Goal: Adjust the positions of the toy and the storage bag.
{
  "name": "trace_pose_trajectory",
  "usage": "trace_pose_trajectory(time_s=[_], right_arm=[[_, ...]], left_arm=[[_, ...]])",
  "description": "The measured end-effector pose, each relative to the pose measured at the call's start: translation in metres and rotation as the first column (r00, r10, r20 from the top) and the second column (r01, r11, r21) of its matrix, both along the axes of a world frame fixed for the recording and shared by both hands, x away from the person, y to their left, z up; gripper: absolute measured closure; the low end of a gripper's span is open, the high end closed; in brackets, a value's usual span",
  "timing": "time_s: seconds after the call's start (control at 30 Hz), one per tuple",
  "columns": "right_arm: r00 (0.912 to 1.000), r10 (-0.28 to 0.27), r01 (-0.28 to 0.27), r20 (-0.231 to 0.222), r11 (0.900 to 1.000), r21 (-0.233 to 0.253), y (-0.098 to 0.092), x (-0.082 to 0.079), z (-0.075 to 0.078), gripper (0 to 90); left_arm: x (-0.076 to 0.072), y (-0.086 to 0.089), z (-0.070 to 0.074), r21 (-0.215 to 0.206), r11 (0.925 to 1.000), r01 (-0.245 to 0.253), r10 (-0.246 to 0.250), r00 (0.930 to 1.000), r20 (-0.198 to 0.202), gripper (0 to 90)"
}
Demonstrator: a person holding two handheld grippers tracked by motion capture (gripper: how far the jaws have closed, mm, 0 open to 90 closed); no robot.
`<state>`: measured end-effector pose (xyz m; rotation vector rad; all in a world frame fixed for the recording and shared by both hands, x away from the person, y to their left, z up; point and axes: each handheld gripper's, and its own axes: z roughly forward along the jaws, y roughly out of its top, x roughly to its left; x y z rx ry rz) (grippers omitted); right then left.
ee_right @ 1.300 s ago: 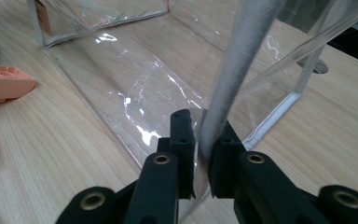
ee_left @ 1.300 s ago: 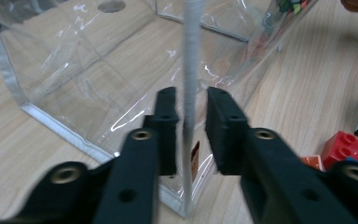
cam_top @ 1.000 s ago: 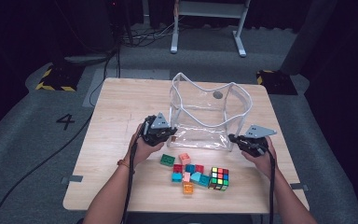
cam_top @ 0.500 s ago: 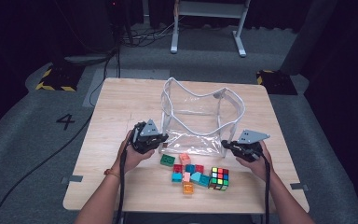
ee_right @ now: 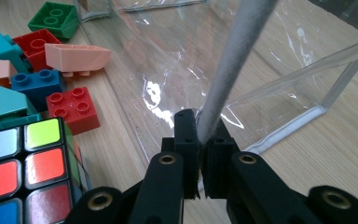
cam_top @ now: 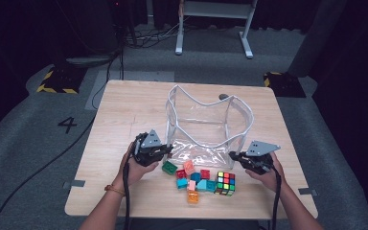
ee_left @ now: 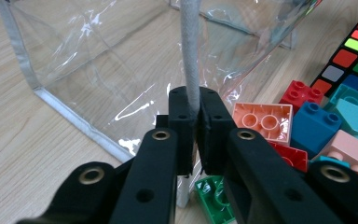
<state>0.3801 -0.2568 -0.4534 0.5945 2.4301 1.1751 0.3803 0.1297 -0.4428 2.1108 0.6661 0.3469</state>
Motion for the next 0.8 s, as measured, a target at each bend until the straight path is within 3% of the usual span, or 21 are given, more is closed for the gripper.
trace_pose_trajectory(time_s=[0.03, 0.13, 0.27, 0.37, 0.47, 0.5, 0.53, 0.6, 0.67, 0.8], right_arm=[[1.0, 0.004, -0.004, -0.001, 1.0, -0.018, -0.002, -0.001, 0.0, 83.0], [0.9999, -0.008, 0.008, -0.014, 1.0, -0.009, -0.005, -0.005, -0.003, 77.4], [0.9996, -0.023, 0.023, -0.015, 0.999, -0.037, -0.012, -0.01, -0.005, 71.7], [0.9976, -0.035, 0.032, -0.059, 0.998, -0.047, -0.026, -0.017, -0.01, 62.8], [0.9967, -0.007, 0.003, -0.081, 0.999, -0.04, -0.034, -0.02, -0.015, 58.0], [0.9937, 0.022, -0.027, -0.11, 0.999, -0.043, -0.041, -0.025, -0.02, 50.9], [0.9918, 0.033, -0.039, -0.123, 0.998, -0.04, -0.043, -0.027, -0.022, 46.6], [0.9827, 0.081, -0.085, -0.166, 0.996, -0.015, -0.048, -0.031, -0.026, 39.7], [0.9767, 0.107, -0.111, -0.186, 0.994, -0.012, -0.049, -0.037, -0.03, 33.0], [0.9689, 0.139, -0.145, -0.205, 0.989, -0.016, -0.046, -0.046, -0.036, 26.5]], left_arm=[[-0.003, 0.0, -0.001, 0.025, 0.9997, 0.002, -0.002, 1.0, -0.002, 72.7], [-0.008, 0.005, -0.004, 0.051, 0.9981, -0.034, 0.034, 0.9994, 0.008, 66.1], [-0.015, 0.012, -0.008, 0.094, 0.9926, -0.077, 0.076, 0.9969, 0.023, 56.7], [-0.024, 0.029, -0.016, 0.114, 0.9853, -0.127, 0.127, 0.9918, 0.012, 45.3], [-0.027, 0.04, -0.022, 0.103, 0.9848, -0.14, 0.142, 0.9898, -0.012, 31.7], [-0.027, 0.045, -0.026, 0.103, 0.9843, -0.143, 0.146, 0.989, -0.022, 28.1], [-0.029, 0.053, -0.034, 0.13, 0.9796, -0.153, 0.162, 0.9849, -0.061, 25.3], [-0.033, 0.059, -0.042, 0.163, 0.9749, -0.151, 0.165, 0.9834, -0.075, 20.1], [-0.037, 0.062, -0.048, 0.157, 0.9784, -0.134, 0.15, 0.9838, -0.098, 19.0], [-0.044, 0.064, -0.053, 0.145, 0.9821, -0.119, 0.136, 0.985, -0.106, 17.3]])
